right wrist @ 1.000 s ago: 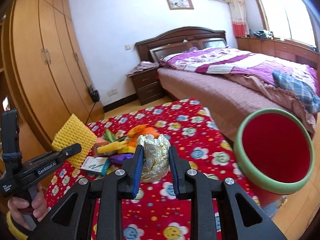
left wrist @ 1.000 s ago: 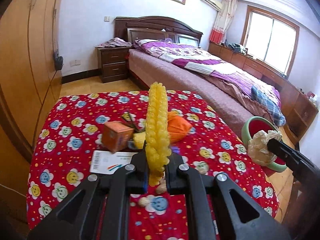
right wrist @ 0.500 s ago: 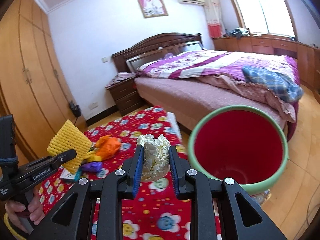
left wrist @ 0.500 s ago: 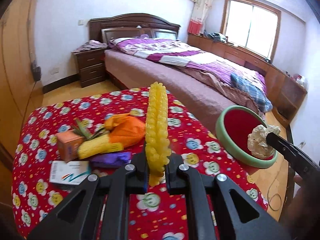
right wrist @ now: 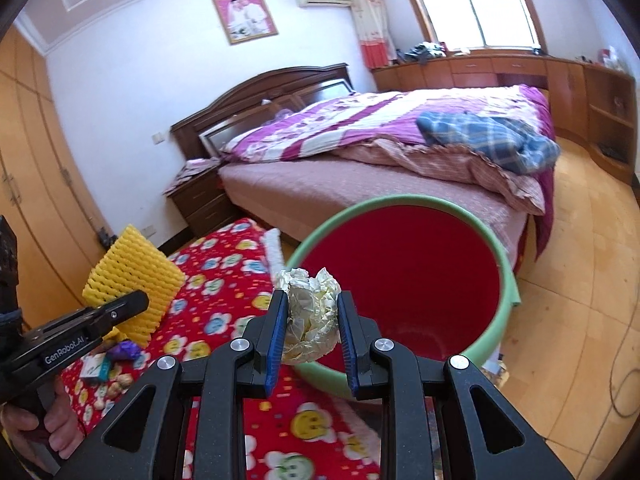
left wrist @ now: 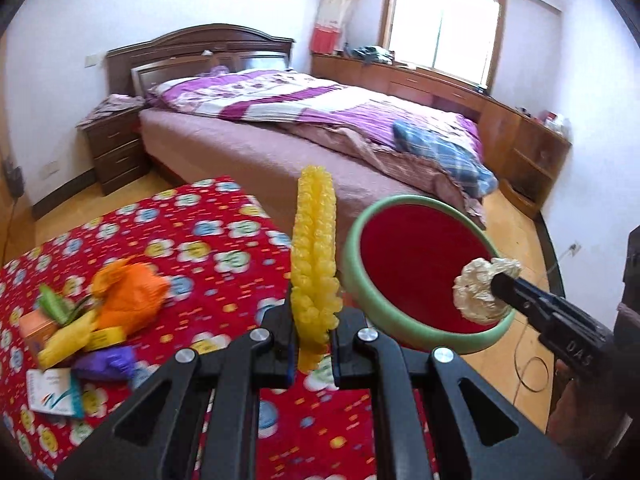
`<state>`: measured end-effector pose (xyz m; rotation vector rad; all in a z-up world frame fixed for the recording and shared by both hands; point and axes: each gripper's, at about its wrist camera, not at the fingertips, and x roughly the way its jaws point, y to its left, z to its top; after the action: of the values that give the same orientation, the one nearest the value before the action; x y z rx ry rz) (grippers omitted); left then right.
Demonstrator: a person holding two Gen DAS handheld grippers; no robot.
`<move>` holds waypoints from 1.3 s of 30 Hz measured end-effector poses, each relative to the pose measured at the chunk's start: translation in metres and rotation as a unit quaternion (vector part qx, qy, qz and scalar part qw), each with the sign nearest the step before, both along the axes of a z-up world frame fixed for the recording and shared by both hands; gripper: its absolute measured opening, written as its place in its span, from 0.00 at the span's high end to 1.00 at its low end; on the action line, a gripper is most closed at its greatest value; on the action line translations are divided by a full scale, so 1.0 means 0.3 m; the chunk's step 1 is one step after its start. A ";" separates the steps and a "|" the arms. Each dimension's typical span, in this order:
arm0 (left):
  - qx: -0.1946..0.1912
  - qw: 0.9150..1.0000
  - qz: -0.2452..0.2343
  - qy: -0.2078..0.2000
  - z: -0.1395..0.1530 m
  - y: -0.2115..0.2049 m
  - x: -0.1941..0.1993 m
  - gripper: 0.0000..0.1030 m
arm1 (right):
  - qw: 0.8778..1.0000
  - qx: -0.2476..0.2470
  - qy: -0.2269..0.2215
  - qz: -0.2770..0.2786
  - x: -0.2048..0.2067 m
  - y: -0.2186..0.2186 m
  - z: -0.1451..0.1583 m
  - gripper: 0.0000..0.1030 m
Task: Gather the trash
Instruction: 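Carry the crumpled white paper in the right gripper over the red bin, then open the right gripper to drop the paper while the left drops the yellow net into the bin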
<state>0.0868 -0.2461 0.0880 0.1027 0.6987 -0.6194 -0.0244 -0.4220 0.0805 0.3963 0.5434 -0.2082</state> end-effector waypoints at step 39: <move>-0.001 0.997 -0.057 0.043 -0.090 -0.201 0.019 0.60 | 0.999 0.020 0.002 -0.043 -0.013 -0.116 -0.066 0.36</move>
<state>0.0925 -0.3063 0.0609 0.1151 0.7801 -0.7376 -0.0284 -0.4567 0.0606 0.4582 0.5360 -0.2817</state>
